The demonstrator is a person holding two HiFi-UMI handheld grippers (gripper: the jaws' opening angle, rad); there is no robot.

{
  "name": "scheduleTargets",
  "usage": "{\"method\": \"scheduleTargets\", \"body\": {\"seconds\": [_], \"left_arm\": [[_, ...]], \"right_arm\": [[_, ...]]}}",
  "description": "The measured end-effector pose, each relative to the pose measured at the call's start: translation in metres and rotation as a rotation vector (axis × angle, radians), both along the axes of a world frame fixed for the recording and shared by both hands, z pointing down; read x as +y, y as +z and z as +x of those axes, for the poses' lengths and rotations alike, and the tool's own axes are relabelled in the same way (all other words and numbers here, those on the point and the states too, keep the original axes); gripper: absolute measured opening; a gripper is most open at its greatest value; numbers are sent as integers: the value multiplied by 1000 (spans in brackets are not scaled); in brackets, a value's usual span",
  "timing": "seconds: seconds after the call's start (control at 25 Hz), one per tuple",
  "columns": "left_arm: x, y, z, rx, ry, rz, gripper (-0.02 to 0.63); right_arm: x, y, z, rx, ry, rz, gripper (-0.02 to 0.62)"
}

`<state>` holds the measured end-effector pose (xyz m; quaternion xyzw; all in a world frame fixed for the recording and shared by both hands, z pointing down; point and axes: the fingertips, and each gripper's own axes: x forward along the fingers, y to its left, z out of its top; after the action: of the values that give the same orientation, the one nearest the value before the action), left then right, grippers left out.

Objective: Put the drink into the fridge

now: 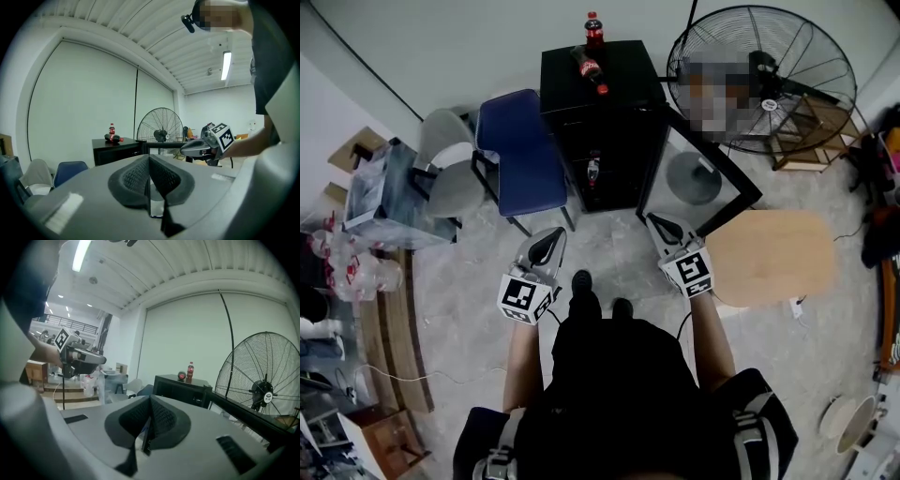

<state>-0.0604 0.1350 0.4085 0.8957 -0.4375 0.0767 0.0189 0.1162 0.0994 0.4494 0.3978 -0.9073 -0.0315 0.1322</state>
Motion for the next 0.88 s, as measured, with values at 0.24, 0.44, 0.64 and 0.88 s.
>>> {"method": "scheduleTargets", "body": {"seconds": [0.24, 0.44, 0.64, 0.88], "left_arm": [[-5, 5, 8, -21, 3, 0, -2], [-2, 5, 4, -27, -13, 3, -2], [-2, 2, 4, -25, -11, 12, 11], [2, 0, 4, -22, 4, 17, 46]], "right_arm": [[-5, 4, 4, -3, 12, 3, 2], [1, 2, 0, -5, -3, 5, 2], [2, -3, -2, -30, -15, 19, 5], [7, -11, -6, -55, -31, 51, 35]]}}
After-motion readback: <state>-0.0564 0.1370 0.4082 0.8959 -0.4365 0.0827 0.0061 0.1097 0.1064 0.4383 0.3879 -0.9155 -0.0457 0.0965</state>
